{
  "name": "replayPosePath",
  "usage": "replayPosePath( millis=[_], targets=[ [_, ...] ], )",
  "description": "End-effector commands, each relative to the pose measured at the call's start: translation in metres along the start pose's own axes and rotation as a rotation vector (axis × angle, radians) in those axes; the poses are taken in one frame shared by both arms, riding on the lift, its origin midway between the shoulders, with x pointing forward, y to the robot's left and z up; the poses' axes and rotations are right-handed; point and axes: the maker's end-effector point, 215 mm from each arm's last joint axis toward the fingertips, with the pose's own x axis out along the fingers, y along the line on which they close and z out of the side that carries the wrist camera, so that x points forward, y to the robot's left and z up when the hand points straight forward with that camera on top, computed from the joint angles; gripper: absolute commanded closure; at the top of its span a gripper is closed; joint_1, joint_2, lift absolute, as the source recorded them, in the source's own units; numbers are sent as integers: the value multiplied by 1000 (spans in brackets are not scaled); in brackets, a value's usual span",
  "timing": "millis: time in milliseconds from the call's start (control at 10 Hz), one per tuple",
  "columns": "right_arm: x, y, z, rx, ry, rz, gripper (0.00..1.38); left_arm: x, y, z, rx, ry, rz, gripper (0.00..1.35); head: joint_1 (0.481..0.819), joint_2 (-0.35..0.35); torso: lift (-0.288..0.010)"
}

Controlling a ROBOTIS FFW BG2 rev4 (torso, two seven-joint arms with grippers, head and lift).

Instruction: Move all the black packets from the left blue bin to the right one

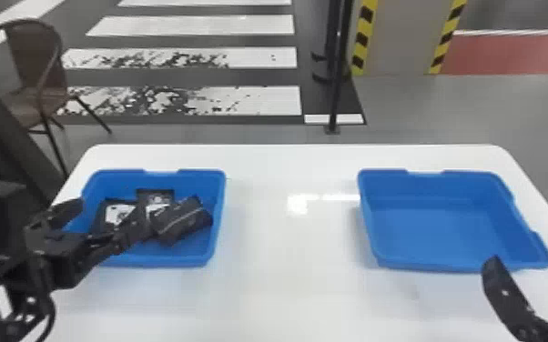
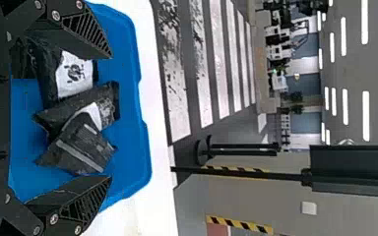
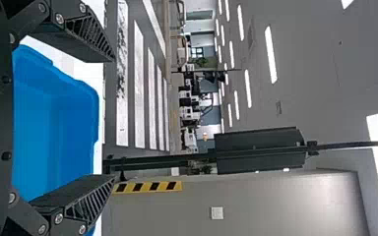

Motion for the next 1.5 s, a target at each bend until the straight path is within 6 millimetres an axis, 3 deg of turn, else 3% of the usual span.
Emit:
replayPosePath(
  millis=[0, 100, 400, 700, 1000, 1400],
  targets=[
    [0, 0, -1, 2, 3, -1, 185, 23, -2, -9, 6, 62, -22, 173, 695, 59, -140],
    [1, -1, -2, 3, 3, -1, 185, 38, -3, -11, 14, 90, -35, 171, 695, 61, -140],
    [2, 0, -4, 6, 5, -1, 185, 69, 18, -26, 44, 195, -12, 171, 695, 57, -140],
    [4, 0, -6, 11, 6, 1, 185, 99, -20, -26, 92, 227, -131, 168, 695, 51, -140],
    [5, -1, -7, 14, 5, -1, 185, 106, -50, -60, 86, 338, -202, 167, 695, 8, -140],
    [5, -1, -9, 27, 7, -3, 185, 117, -58, -78, 98, 392, -232, 228, 695, -20, -140]
  ],
)
